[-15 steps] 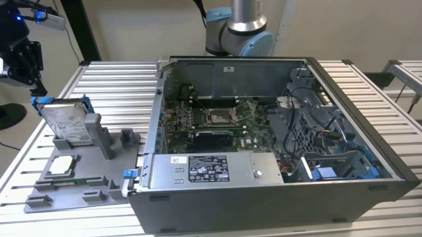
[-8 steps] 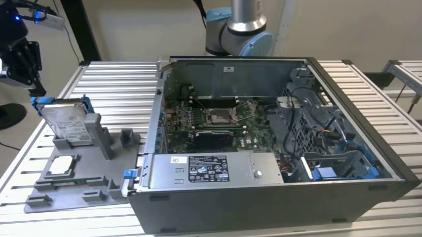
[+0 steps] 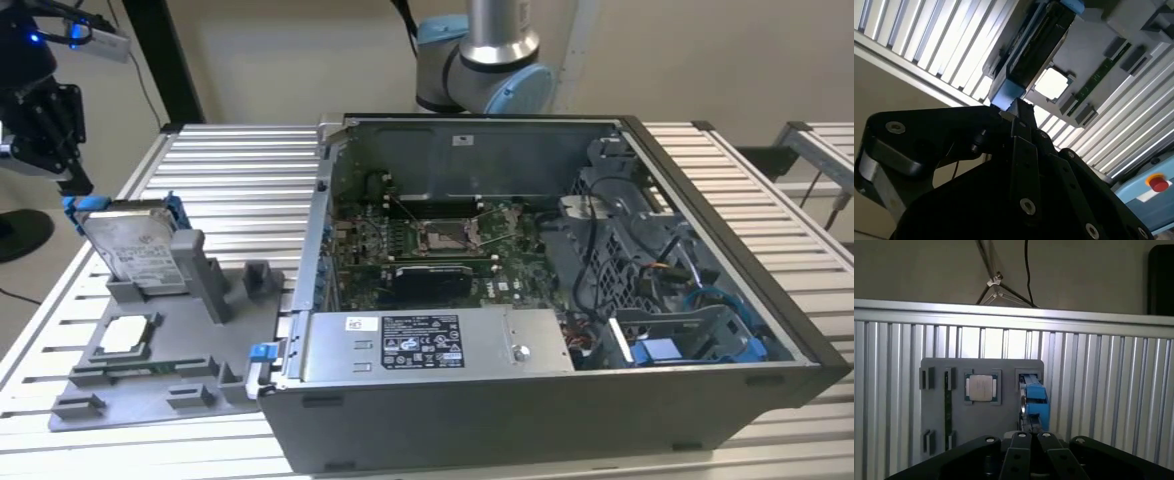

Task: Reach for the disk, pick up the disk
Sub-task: 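Pick up the disk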

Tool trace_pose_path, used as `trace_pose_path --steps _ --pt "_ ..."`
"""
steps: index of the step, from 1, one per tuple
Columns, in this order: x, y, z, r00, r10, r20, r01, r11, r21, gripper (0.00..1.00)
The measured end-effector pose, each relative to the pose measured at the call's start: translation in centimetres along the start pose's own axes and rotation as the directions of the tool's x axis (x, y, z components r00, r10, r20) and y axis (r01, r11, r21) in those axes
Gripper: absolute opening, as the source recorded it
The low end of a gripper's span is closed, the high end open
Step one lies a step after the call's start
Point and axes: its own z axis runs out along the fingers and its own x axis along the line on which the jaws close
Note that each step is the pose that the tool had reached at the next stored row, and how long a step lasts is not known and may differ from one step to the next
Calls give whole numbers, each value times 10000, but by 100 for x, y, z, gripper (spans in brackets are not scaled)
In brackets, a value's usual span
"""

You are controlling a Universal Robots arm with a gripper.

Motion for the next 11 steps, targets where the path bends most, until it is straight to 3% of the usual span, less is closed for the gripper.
trace_pose_path --steps 6,7,11 --pt "0 0 0 10000 15 0 -15 10000 0 0" --pt "0 0 0 10000 18 0 -18 10000 0 100" --pt "0 0 0 10000 29 1 -29 10000 1 100"
